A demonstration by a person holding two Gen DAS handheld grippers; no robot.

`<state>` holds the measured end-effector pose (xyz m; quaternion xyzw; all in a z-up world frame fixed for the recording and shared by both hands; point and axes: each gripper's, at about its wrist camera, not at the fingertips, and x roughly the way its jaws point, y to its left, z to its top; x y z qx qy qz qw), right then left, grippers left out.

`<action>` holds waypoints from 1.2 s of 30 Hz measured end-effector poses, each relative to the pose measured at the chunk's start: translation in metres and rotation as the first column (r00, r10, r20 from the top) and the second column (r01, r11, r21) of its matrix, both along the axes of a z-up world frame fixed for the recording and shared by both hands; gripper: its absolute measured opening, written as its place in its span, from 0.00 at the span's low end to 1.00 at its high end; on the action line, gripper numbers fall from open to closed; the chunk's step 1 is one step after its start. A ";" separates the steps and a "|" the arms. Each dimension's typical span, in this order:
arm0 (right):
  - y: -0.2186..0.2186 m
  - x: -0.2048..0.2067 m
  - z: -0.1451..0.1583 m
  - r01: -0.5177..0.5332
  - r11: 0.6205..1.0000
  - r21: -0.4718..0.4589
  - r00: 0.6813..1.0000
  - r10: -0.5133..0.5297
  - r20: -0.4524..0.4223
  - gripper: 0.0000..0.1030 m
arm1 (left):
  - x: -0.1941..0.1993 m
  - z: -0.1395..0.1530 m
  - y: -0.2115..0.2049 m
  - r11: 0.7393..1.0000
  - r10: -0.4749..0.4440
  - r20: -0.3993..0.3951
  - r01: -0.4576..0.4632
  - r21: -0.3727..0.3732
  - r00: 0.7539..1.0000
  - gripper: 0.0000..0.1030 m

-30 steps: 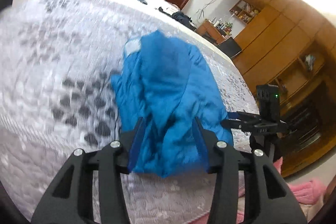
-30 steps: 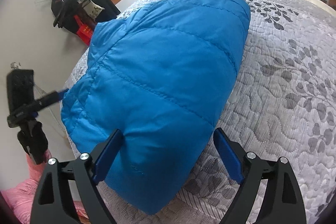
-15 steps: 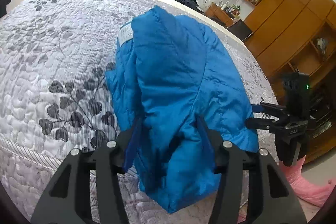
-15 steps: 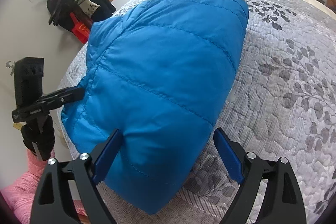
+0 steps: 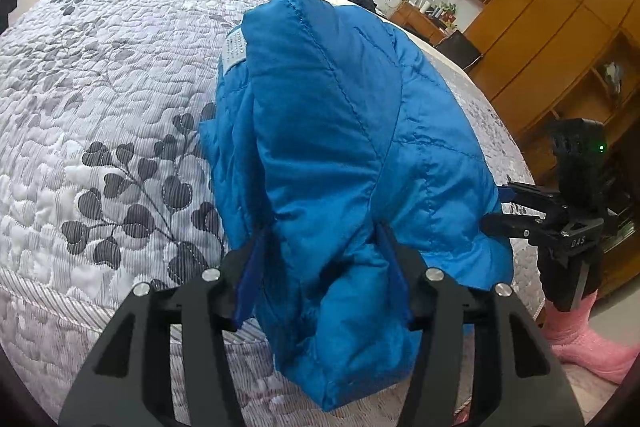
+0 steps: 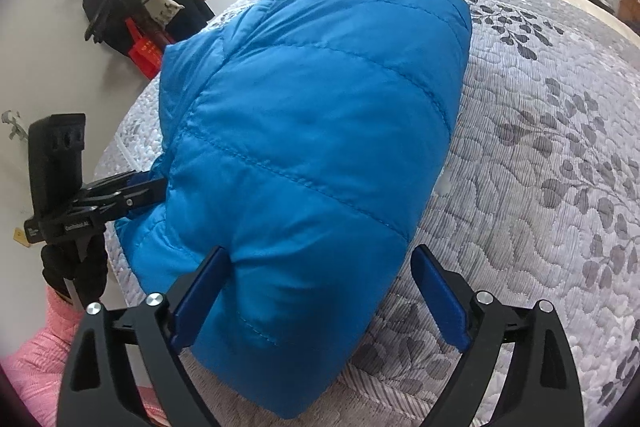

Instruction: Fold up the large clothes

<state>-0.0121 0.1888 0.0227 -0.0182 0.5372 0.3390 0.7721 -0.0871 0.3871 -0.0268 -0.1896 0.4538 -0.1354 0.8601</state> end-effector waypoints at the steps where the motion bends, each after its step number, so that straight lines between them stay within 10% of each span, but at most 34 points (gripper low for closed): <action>1: 0.001 -0.001 0.000 0.002 1.000 -0.003 1.000 -0.002 0.004 0.90 | 0.000 0.000 -0.001 1.000 0.002 0.002 -0.002 0.000 1.000 0.52; 23: -0.001 0.002 0.007 0.013 1.000 0.000 1.000 -0.013 0.000 0.90 | 0.003 0.021 0.015 0.993 0.020 0.009 -0.019 -0.113 1.000 0.53; 36: 0.003 0.010 0.012 -0.003 1.000 0.011 1.000 0.003 -0.003 0.90 | 0.074 0.046 0.040 0.995 0.097 0.020 -0.096 -0.041 0.995 0.50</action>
